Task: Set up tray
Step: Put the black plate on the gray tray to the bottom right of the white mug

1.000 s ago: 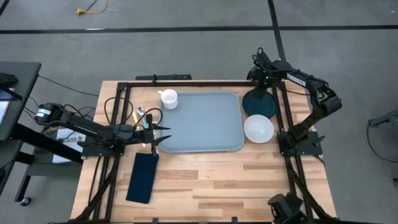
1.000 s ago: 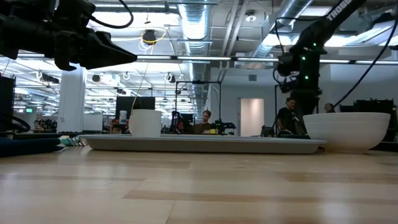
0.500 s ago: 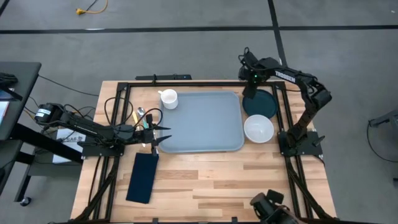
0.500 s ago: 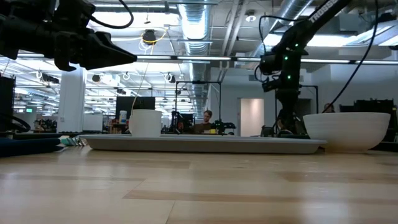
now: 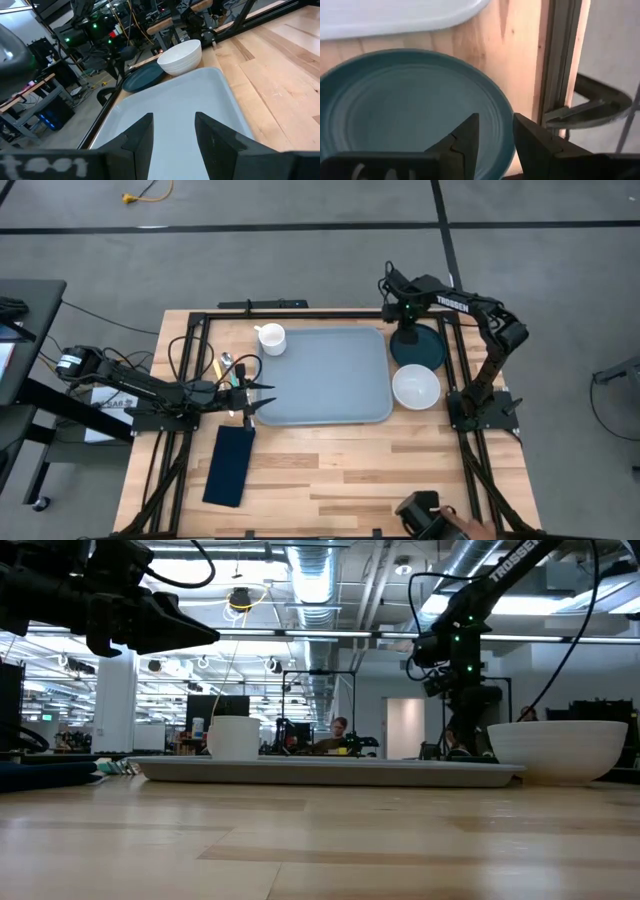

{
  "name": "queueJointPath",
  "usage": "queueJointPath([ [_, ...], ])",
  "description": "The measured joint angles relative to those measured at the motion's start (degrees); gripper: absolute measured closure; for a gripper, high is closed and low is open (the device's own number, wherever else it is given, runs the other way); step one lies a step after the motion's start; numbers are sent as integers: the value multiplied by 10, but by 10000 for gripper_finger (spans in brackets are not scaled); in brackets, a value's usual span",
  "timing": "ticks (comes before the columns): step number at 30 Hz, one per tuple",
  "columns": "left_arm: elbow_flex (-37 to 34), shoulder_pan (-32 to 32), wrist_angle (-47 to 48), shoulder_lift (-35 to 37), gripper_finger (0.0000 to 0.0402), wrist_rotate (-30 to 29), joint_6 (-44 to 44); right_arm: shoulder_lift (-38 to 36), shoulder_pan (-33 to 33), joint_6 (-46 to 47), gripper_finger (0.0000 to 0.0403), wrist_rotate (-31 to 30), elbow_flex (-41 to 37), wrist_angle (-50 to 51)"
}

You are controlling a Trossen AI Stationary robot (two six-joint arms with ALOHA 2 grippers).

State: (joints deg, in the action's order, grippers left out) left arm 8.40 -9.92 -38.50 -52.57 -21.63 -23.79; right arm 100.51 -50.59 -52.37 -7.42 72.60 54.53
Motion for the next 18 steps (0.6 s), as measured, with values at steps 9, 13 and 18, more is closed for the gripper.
queueJointPath([
  [9,0,0,0,0,266,0,0,0,3,13,290,1,0,-40],
  [13,0,0,0,0,266,0,0,0,3,9,290,2,0,-42],
  [18,0,0,0,0,266,0,0,0,3,9,290,2,0,-42],
])
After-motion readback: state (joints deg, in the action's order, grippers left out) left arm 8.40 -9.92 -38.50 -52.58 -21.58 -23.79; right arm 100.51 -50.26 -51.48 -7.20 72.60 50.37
